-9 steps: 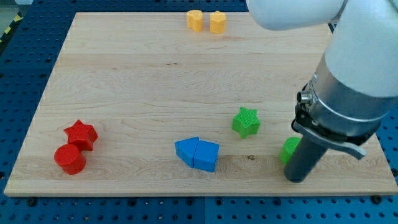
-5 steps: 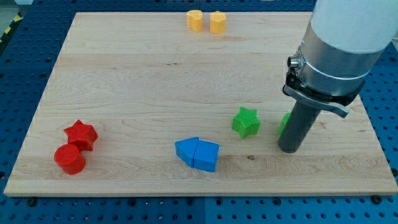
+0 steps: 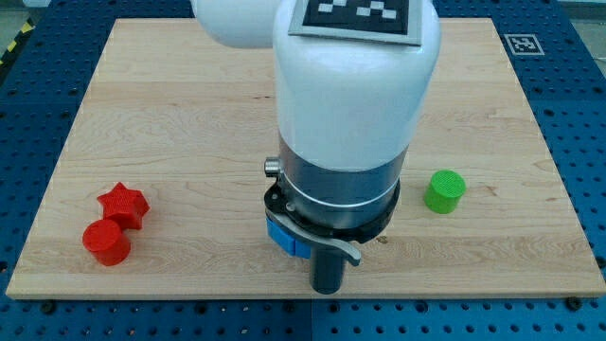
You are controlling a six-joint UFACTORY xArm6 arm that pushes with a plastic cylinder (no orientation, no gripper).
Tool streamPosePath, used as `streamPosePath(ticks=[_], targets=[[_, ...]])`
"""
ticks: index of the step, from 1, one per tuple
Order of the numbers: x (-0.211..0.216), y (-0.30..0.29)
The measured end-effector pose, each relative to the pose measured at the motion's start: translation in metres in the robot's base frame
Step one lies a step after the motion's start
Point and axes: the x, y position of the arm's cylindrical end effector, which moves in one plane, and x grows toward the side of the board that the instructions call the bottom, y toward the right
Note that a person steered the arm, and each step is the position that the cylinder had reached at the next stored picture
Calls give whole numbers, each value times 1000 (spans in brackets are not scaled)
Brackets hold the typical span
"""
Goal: Move blue blocks upwards
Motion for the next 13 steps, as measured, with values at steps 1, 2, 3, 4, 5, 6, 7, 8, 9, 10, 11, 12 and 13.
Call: streamPosePath(ticks=[1,2,3,4,5,6,7,8,9,10,11,12,13], targets=[[-6,-7],[-23,-6],[-35,-6],[-46,-9],[-58,-9],[-69,-9],[-67,-9],[-37,-5],[-9,-10],[-14,-52],[-25,-65],[-22,-62],[-20,-52]])
